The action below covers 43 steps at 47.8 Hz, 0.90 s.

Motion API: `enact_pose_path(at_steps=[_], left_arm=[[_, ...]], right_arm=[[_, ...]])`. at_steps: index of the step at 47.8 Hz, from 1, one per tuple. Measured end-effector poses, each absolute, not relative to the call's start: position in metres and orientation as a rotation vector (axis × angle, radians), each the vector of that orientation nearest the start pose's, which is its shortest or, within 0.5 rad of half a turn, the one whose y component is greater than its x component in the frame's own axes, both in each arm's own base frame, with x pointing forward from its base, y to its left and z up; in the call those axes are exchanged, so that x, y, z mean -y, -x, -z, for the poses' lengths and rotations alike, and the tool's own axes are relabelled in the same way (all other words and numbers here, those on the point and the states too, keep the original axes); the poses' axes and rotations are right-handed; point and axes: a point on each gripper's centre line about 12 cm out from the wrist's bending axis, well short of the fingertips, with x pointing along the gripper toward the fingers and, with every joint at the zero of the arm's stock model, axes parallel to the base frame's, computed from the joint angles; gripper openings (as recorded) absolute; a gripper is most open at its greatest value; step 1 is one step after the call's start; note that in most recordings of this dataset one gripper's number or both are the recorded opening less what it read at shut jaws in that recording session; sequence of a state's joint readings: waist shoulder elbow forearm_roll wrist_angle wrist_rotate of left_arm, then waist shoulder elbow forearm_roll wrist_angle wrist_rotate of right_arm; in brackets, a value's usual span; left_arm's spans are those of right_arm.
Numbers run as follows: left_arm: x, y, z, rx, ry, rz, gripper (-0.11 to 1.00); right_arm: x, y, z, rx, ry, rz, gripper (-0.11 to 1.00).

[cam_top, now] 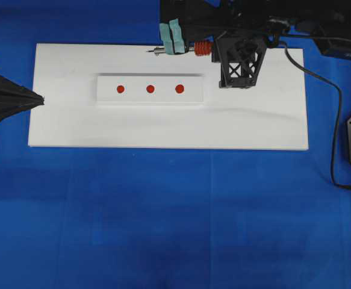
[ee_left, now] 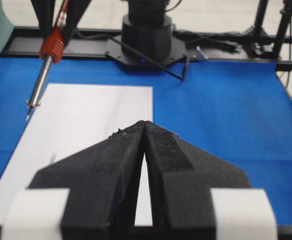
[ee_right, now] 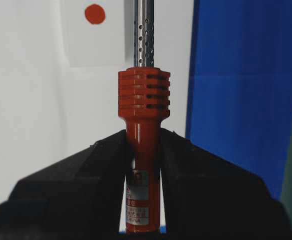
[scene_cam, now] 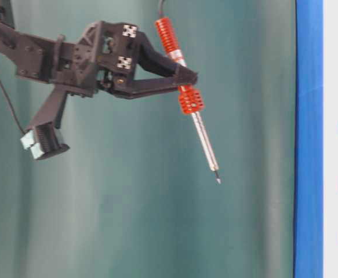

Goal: Touch the tip of the soldering iron to the mark.
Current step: 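Raise the iron tip and shift it right toward the right dot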

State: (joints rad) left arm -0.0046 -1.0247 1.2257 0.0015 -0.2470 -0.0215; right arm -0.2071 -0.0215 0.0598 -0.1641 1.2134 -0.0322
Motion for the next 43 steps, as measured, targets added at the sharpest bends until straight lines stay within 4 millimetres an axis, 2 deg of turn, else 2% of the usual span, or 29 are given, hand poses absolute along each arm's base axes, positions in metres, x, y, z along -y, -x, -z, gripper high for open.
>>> enact_pose_path(at_steps=[27, 43], left_arm=[[0.001, -0.187, -0.279, 0.046, 0.020, 0.004, 0.02], [0.001, -0.186, -0.280, 0.049, 0.020, 0.005, 0.02]], right_arm=[[0.097, -0.375, -0.306, -1.276, 0.041, 0.257, 0.06], [0.091, -0.345, -0.302, -1.298, 0.032, 0.257, 0.06]])
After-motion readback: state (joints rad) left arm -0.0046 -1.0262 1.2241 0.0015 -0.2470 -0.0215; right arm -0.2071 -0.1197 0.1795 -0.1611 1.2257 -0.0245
